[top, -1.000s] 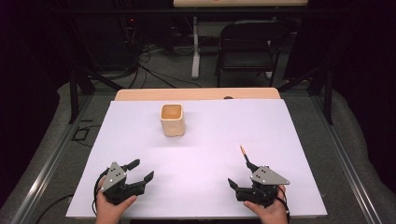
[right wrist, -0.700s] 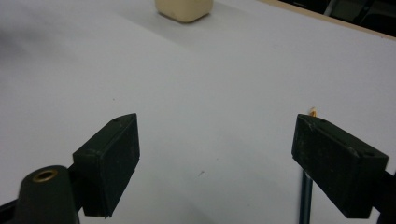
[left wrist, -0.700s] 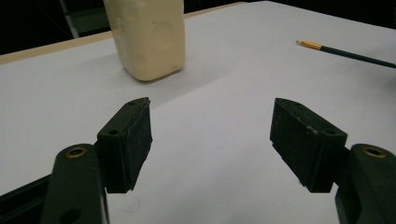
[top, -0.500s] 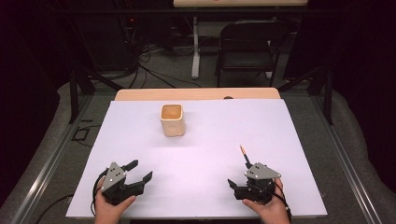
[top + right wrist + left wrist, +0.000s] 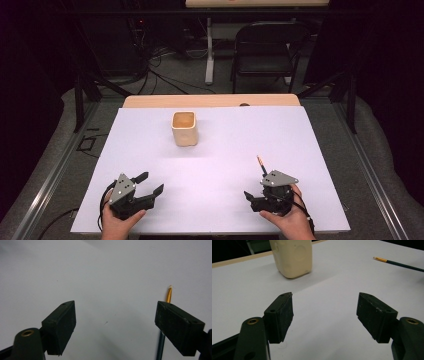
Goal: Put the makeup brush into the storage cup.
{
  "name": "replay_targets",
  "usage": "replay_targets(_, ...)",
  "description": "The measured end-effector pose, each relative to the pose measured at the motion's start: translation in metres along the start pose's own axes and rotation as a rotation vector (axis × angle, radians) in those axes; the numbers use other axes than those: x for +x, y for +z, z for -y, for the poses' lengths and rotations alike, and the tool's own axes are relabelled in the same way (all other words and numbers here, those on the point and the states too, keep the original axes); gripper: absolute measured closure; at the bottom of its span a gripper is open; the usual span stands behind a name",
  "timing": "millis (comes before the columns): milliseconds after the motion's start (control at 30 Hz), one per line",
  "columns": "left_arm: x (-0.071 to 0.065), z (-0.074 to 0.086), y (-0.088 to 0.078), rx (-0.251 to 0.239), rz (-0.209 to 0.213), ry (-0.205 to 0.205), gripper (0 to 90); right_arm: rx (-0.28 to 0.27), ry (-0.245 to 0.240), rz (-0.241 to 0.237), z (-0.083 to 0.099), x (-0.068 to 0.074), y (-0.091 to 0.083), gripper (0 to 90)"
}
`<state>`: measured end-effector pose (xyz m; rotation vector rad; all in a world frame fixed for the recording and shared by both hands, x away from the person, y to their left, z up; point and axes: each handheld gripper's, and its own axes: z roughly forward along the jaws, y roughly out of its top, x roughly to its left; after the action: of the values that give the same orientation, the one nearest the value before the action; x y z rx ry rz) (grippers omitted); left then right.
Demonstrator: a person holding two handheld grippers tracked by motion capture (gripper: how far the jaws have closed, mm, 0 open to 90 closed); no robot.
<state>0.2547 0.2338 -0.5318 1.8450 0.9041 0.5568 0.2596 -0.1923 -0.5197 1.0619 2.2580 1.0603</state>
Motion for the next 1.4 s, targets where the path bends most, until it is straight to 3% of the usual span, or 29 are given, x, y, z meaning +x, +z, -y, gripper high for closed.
replay_targets(1400,-0.001,0.001,0.002,0.021,0.015,0.007,29.7,0.167,0.022,0.018,-0.015,-0.02,0.001,15.0)
